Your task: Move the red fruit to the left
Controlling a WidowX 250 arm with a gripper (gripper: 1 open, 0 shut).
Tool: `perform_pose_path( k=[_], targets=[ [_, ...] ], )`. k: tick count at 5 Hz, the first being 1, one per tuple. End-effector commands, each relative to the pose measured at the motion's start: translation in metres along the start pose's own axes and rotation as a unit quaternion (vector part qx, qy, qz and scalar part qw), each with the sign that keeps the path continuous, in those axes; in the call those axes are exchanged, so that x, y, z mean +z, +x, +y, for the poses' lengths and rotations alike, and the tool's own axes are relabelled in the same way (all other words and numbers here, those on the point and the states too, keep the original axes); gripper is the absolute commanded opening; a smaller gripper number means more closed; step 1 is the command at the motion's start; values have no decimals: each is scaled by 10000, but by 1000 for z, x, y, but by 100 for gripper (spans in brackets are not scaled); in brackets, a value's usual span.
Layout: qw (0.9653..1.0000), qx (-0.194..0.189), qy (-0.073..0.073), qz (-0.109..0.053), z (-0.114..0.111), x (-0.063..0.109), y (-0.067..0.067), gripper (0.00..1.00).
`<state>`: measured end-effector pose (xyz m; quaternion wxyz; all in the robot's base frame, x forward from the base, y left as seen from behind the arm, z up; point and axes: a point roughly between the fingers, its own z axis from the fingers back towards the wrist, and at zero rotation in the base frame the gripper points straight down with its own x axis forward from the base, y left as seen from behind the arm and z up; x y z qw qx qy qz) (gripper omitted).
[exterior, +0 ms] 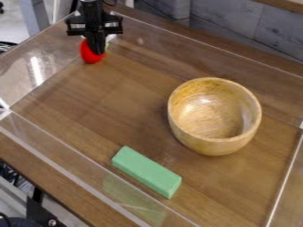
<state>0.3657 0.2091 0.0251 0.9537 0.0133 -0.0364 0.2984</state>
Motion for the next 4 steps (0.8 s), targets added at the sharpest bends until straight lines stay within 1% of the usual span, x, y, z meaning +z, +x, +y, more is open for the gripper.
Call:
perform_pose_path(
  k=[1, 2, 3, 4],
  targets=[
    [9998, -91, 112, 132, 9, -12, 1, 100],
    [9996, -182, 123, 204, 7, -15, 1, 100],
    [9995, -53, 114, 280, 7, -14, -2, 100],
    [9994, 52, 59, 326, 3, -4, -7, 100]
  ],
)
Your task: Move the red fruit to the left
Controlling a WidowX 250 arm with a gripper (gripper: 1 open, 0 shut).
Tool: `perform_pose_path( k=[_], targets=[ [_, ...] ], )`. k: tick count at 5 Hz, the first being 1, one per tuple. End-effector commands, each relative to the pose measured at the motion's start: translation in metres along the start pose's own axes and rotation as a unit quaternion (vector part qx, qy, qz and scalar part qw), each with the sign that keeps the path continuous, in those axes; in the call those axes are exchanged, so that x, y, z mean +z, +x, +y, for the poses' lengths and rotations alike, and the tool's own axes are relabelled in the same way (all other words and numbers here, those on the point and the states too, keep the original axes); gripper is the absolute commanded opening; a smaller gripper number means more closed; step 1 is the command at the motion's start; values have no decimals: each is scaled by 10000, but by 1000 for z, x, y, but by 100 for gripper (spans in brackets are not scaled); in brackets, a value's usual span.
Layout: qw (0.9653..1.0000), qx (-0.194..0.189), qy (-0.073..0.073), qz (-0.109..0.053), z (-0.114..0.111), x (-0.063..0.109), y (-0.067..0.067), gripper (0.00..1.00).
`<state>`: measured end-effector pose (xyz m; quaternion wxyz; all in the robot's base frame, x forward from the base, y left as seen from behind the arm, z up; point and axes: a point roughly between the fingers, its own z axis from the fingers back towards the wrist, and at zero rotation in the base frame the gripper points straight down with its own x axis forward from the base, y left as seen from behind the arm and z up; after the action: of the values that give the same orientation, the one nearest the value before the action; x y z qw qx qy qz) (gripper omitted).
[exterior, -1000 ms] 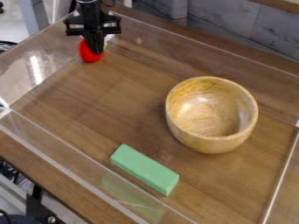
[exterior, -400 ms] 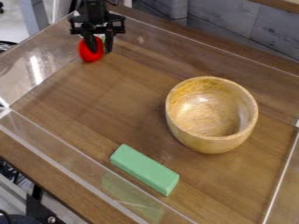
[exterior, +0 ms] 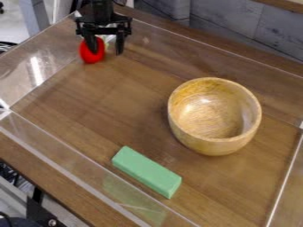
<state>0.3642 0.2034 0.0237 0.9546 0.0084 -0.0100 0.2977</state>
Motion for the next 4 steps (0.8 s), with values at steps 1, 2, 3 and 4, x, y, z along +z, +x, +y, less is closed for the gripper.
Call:
perform_pose_path(
  k=[1, 2, 3, 4],
  targets=[
    [9999, 23, -41, 89, -2, 5, -16, 100],
    [9999, -27, -123, 103, -13, 16, -30, 100],
    [9994, -252, -235, 85, -23, 34, -29, 100],
    [9982, -472, -373, 70, -32, 52, -25, 100]
  ],
)
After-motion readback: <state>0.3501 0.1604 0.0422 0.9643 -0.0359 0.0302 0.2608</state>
